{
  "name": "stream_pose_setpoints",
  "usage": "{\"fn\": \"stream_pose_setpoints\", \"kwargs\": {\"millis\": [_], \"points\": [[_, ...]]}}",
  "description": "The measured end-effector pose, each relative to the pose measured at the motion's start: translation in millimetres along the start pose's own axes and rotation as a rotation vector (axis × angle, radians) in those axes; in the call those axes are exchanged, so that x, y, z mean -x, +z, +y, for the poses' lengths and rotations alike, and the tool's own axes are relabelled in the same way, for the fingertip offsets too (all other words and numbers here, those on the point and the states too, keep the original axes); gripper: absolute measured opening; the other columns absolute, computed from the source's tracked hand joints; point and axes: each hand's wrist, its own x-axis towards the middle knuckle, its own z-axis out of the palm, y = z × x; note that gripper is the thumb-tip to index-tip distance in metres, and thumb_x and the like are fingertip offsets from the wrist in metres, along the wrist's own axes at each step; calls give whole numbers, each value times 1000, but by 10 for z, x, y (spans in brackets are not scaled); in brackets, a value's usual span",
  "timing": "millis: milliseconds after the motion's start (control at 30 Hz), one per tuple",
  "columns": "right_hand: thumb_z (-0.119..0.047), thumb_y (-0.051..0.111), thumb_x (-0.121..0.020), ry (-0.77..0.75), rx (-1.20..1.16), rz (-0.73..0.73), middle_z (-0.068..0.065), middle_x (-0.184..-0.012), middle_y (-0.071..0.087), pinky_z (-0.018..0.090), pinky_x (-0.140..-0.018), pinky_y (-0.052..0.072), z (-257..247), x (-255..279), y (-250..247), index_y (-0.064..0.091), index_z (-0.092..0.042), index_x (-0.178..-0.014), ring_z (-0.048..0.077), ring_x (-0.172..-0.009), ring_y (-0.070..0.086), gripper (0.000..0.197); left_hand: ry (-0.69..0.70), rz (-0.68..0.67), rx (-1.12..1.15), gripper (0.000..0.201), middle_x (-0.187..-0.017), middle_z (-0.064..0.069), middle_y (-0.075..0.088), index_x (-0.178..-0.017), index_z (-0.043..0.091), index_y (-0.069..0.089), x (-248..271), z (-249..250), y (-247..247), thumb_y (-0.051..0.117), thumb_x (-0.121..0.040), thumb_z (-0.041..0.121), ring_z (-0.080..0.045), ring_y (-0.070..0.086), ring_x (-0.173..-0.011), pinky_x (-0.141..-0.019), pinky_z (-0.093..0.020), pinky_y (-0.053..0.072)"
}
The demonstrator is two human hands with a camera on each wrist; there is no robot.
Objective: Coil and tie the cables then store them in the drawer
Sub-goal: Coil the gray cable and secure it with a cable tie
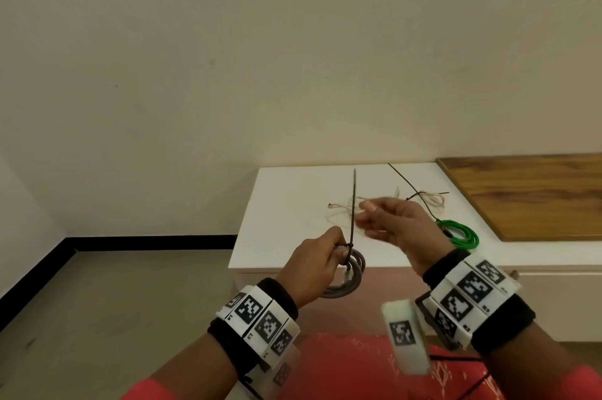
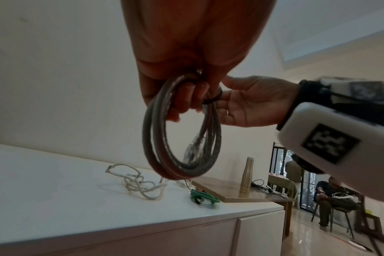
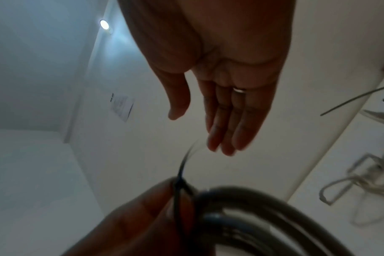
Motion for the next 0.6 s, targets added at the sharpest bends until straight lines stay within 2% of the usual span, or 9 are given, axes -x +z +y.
{"fn": "stream_pose_setpoints", "kwargs": {"millis": [67,133,167,233,300,367,467,533,600], "points": [[-15,58,-86,42,52,-65,10,-80,67,31,-76,52,136,63,84,65,0,-89,19,-74,64,16,-3,-6,19,6,-98,-13,68,-93,13,47,17,5,21,41,-96,14,-22,60,-82,-72,-27,42],[-11,59,-85,22,47,-81,11,-71,65,29,-68,54,207,100,142,63,5,-84,21,-65,63,16,9,-20,43,15,-99,-11,68,-106,8,50,18,3,41,41,-95,13,-22,63,-90,-79,-30,48],[-8,58,-85,7,37,-67,10,-66,65,26,-63,54,217,104,153,61,5,-79,19,-60,62,14,9,-31,55,15,-95,-9,68,-105,8,50,22,3,46,41,-95,14,-19,63,-86,-77,-30,48],[-3,57,-85,-14,14,-26,5,-59,64,20,-58,54,199,83,138,58,0,-69,13,-55,61,17,7,-43,94,10,-76,2,60,-92,11,47,31,5,40,40,-96,16,-7,55,-66,-65,-26,44],[-1,56,-85,-19,-10,14,3,-58,64,19,-57,54,176,45,92,55,-3,-64,11,-54,61,22,33,-26,122,17,-64,9,48,-80,18,43,22,21,30,39,-97,20,-4,43,-56,-61,-26,39],[-1,54,-86,-17,-15,38,3,-58,64,22,-61,53,169,13,58,52,-4,-64,12,-58,61,22,56,-27,119,22,-61,10,44,-76,23,40,18,44,23,36,-97,23,-5,40,-55,-61,-28,39],[-1,54,-87,-56,33,52,7,-65,64,26,-68,51,160,4,86,51,-5,-65,14,-63,60,23,67,-26,75,21,-61,11,43,-80,17,42,23,48,71,34,-98,25,-4,41,-55,-60,-26,39],[0,54,-87,-125,81,72,6,-65,62,26,-67,49,129,7,151,49,-8,-62,14,-64,60,26,25,3,110,25,-61,10,44,-75,21,41,21,9,120,32,-98,26,-5,41,-54,-58,-25,40],[-1,55,-86,-220,161,85,5,-63,60,23,-64,47,71,22,230,47,-12,-60,12,-63,58,30,-64,38,255,31,-57,7,41,-69,24,40,4,-39,155,31,-99,26,-8,39,-50,-51,-24,39]]}}
